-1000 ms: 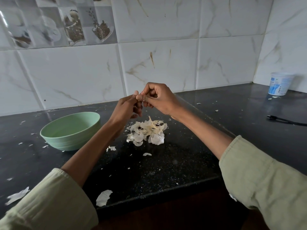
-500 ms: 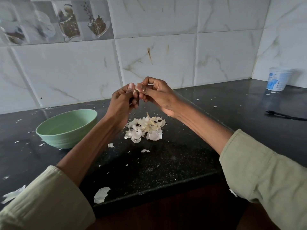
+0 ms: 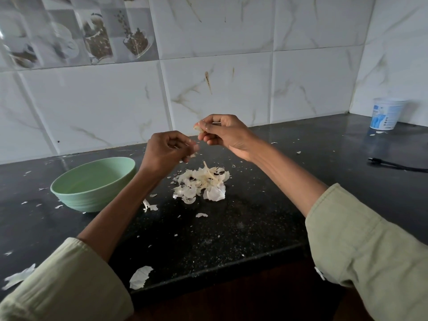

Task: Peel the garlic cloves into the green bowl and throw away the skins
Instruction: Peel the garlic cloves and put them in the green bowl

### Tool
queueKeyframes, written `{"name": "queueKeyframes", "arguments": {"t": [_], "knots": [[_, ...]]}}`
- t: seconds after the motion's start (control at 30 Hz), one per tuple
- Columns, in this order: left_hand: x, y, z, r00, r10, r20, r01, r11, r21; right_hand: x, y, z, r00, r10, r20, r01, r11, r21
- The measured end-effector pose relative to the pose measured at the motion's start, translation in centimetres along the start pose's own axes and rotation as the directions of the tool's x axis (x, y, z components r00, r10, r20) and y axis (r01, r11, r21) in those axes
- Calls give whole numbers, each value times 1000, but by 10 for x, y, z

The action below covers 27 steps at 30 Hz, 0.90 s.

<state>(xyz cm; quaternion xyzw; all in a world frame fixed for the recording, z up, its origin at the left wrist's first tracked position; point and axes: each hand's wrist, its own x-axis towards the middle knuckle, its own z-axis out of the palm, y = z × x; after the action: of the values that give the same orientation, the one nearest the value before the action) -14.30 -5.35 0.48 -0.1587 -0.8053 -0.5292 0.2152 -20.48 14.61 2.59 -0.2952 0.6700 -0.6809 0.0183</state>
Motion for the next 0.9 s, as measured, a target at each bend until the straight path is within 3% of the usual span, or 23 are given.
{"name": "queueKeyframes", "arguments": {"t": [0.33,0.63,0.9], "knots": [[1,1,7,985,162,-54,-141,951,275,-1,0,2,997,-71,-6,68,977,-201],[2,6,2,991,107,-76,-100,990,97,-5,-4,4,997,-77,-8,72,958,-279],[3,9,2,993,106,-52,-104,994,31,-6,-8,-1,999,-31,33,38,975,-217]]}}
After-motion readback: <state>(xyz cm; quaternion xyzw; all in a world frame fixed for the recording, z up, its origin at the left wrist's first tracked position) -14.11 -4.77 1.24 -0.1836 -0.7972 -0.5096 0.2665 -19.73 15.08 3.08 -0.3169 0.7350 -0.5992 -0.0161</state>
